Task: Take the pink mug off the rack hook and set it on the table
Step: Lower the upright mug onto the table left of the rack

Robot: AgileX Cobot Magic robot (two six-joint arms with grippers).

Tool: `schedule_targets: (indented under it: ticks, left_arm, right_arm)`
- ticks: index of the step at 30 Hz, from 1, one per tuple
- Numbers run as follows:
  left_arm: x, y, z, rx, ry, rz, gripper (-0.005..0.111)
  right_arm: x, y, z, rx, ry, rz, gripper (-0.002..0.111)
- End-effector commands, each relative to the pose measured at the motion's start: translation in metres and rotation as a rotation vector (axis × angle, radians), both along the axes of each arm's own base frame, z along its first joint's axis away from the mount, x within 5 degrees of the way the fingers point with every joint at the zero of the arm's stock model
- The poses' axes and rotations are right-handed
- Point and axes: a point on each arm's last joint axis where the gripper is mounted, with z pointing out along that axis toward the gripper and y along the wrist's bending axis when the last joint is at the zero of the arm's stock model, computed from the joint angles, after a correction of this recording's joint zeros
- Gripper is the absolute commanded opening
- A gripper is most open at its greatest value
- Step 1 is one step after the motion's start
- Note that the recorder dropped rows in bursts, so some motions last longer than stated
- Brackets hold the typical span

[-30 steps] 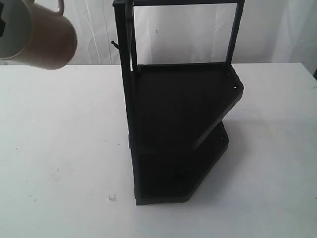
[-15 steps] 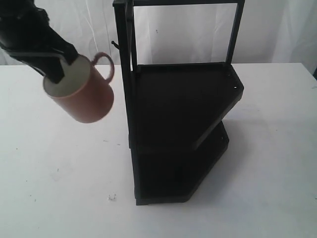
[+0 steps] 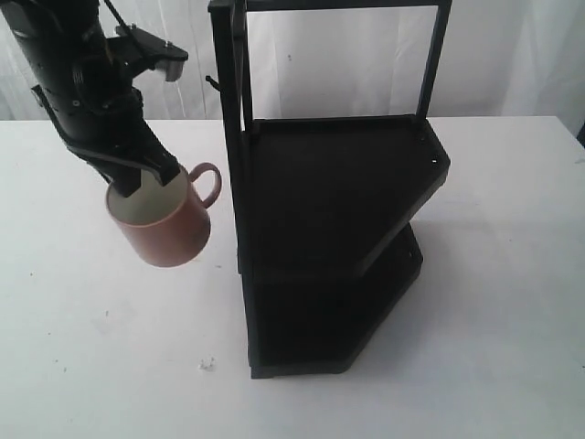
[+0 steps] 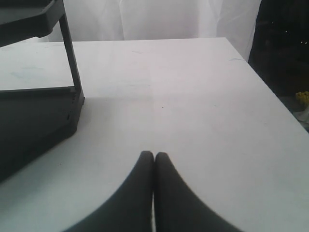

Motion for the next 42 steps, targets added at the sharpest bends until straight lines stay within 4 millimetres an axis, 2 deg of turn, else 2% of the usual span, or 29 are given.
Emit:
schedule_targets:
  ticks: [1, 26, 31, 42]
  left_arm:
    - [0.005, -0.006, -0.017, -0.025, 0.05, 0.001, 0.0]
    - [0.028, -0.017, -0.059, -0.031, 0.101, 0.002, 0.0]
    - [0.032, -0.02, -0.075, -0.018, 0.144, 0.004, 0.0]
    - [0.027, -0.018, -0.089, 0.002, 0.195, 0.006, 0.0]
  right_arm:
    - [0.0, 0.0, 0.0, -0.002, -0.005, 0.004, 0.0]
    - [0.0, 0.0, 0.0, -0.002, -0.005, 0.004, 0.0]
    - [0.0, 0.0, 0.0, -0.002, -0.005, 0.004, 0.0]
    - [0.0, 0.0, 0.0, -0.002, -0.005, 0.004, 0.0]
